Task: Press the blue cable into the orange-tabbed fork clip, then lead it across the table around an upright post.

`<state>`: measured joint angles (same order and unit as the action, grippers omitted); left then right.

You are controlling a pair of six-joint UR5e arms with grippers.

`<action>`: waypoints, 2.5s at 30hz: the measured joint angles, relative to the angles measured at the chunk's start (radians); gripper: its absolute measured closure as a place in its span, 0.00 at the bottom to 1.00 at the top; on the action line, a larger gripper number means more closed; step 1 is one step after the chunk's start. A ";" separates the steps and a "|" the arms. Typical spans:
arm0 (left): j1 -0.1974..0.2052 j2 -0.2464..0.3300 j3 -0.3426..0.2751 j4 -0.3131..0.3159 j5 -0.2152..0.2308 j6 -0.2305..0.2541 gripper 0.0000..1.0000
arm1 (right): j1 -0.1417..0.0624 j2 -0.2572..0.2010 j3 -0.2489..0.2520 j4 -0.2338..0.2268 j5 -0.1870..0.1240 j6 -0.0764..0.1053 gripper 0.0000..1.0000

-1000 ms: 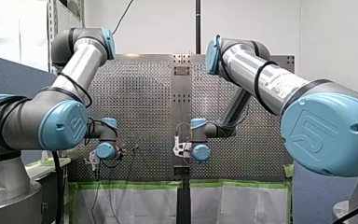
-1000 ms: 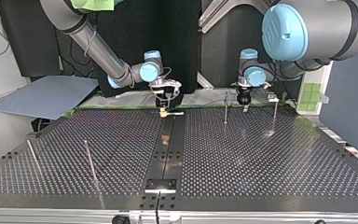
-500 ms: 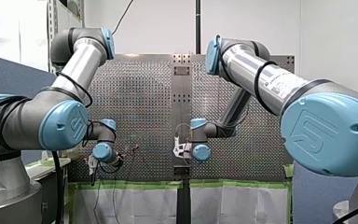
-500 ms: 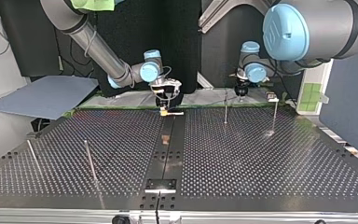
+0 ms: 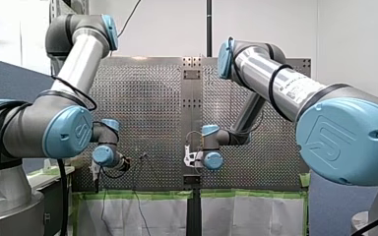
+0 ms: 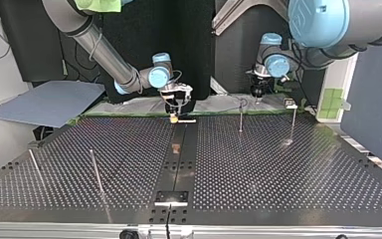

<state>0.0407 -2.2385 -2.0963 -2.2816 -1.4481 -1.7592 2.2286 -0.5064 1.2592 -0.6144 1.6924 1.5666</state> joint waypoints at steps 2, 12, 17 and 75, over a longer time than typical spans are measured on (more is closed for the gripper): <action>-0.002 0.017 -0.018 0.013 0.006 0.000 0.00 | -0.002 0.000 0.000 0.002 0.000 0.000 1.00; -0.021 0.109 -0.109 0.018 0.013 0.030 0.00 | -0.008 0.002 0.000 0.007 0.000 0.008 1.00; -0.036 0.154 -0.153 0.005 0.013 0.038 0.00 | -0.011 0.004 0.001 0.007 0.000 0.012 1.00; -0.184 0.063 -0.145 0.128 -0.157 0.003 0.00 | -0.018 0.015 0.001 0.009 -0.015 0.023 1.00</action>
<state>-0.1438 -2.1757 -2.2414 -2.1536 -1.6048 -1.7561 2.2107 -0.4918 1.2603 -0.6054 1.6769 1.5893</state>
